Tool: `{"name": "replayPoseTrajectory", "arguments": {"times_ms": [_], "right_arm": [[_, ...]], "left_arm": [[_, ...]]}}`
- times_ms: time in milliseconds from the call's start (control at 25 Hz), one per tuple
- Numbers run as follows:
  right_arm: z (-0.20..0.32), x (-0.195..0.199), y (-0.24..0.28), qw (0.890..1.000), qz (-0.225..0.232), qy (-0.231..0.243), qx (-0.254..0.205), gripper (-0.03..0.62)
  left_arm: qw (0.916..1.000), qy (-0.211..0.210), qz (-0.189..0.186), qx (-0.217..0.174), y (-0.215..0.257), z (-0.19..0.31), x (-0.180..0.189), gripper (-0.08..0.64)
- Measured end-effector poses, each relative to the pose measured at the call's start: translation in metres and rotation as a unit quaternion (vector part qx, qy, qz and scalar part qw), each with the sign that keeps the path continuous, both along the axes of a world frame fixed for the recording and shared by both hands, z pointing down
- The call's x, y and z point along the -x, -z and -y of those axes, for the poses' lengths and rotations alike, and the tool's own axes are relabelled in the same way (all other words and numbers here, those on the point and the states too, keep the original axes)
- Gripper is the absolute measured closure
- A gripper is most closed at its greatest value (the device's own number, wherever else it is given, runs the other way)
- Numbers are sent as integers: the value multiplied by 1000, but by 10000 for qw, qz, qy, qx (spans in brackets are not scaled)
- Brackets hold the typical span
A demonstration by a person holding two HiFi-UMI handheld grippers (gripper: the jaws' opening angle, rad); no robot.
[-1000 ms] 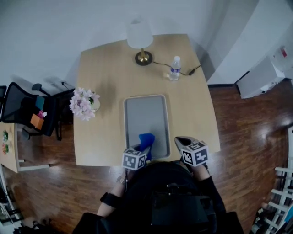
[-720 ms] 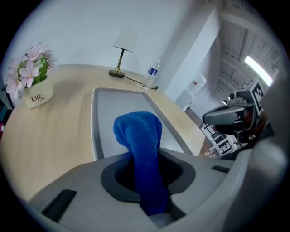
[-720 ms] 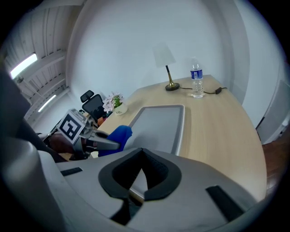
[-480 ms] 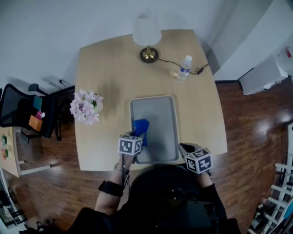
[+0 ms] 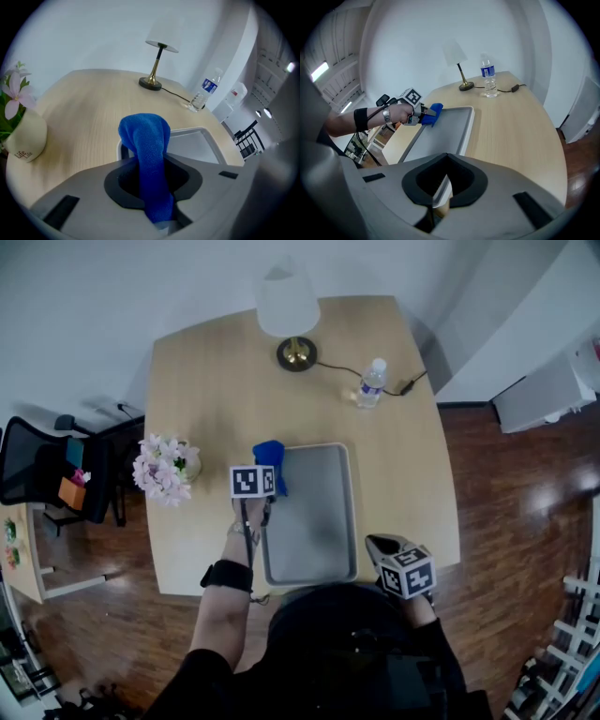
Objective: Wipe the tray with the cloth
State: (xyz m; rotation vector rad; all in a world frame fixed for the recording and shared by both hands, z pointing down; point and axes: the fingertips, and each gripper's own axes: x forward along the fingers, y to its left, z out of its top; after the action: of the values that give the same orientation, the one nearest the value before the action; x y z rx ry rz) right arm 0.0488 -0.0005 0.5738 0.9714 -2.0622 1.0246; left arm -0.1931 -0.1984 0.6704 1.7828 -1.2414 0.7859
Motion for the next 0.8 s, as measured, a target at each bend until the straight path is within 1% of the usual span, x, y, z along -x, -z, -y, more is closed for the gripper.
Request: {"name": "replayPoseTrajectory", "arguments": {"times_ms": [120, 320, 440, 600, 800], "right_arm": [[3, -5, -3, 10000, 15, -4, 52, 586], [6, -3, -5, 9999, 77, 45, 59, 586], [5, 2, -2, 9999, 103, 107, 7, 586], [4, 0, -1, 9999, 125, 65, -11, 586], [0, 1, 1, 9999, 144, 31, -47, 586]], "left_arm": [[9999, 113, -38, 3, -3, -3, 3, 462], [9999, 102, -47, 100, -5, -4, 2, 462], [9996, 130, -136, 193, -5, -18, 1, 462], [9990, 168, -278, 299, -4, -59, -2, 462], [9975, 104, -498, 485, -4, -136, -12, 462]]}}
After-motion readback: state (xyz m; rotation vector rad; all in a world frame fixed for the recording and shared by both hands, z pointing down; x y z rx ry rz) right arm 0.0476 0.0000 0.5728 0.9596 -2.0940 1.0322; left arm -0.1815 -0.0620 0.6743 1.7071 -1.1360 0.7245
